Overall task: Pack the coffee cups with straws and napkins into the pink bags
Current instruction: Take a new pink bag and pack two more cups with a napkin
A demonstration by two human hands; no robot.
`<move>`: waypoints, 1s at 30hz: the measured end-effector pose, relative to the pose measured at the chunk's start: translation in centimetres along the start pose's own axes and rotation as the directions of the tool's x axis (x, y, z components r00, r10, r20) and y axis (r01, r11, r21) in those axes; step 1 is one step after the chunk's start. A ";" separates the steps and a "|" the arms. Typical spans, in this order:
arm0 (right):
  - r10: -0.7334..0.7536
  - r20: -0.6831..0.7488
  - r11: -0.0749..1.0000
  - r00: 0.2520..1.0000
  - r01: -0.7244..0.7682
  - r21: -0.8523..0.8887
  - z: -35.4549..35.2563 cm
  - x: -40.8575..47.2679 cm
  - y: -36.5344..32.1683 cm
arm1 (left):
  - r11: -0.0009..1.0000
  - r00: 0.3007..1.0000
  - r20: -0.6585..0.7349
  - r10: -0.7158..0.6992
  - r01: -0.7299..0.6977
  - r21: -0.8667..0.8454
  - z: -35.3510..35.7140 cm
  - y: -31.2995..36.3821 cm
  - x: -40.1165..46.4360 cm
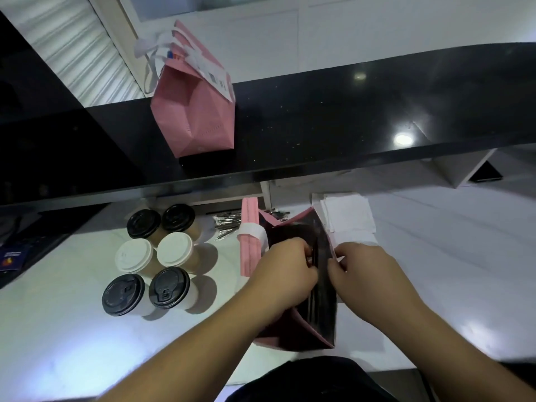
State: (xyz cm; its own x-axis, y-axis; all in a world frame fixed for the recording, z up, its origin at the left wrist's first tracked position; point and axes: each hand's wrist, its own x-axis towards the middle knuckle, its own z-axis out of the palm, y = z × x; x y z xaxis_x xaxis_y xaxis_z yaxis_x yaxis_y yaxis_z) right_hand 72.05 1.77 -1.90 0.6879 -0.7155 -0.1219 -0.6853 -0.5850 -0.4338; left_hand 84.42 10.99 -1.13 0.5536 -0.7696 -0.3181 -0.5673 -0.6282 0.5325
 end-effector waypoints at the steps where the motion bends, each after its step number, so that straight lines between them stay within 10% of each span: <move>1: 0.000 0.002 1.000 1.000 0.000 -0.004 0.0 0.0 0.0 | 1.000 1.000 -0.013 0.016 -0.015 0.006 -0.3 0.1 -0.3; 12: -0.175 -0.082 0.980 0.981 0.166 -0.114 -0.9 0.7 -1.2 | 0.979 0.919 -0.393 0.034 -0.110 -0.172 -6.9 -6.4 -5.1; 22: -0.386 -0.002 0.888 0.923 0.371 -0.271 -1.4 5.9 -5.3 | 0.981 0.961 -0.206 -0.187 0.174 -0.083 -2.2 -7.3 -6.5; 30: -0.266 0.161 0.908 0.950 0.303 -0.289 -1.5 8.5 -5.7 | 0.980 0.974 -0.179 -0.140 0.163 0.118 -2.4 -6.2 -5.2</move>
State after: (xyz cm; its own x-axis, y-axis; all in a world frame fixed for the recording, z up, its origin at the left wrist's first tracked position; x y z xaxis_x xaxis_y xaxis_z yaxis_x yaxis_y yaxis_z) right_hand 81.46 -1.59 0.90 0.8745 -0.4629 -0.1445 -0.4830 -0.8584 -0.1730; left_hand 86.52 19.13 -0.92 0.7278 -0.6410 -0.2436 -0.5379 -0.7540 0.3771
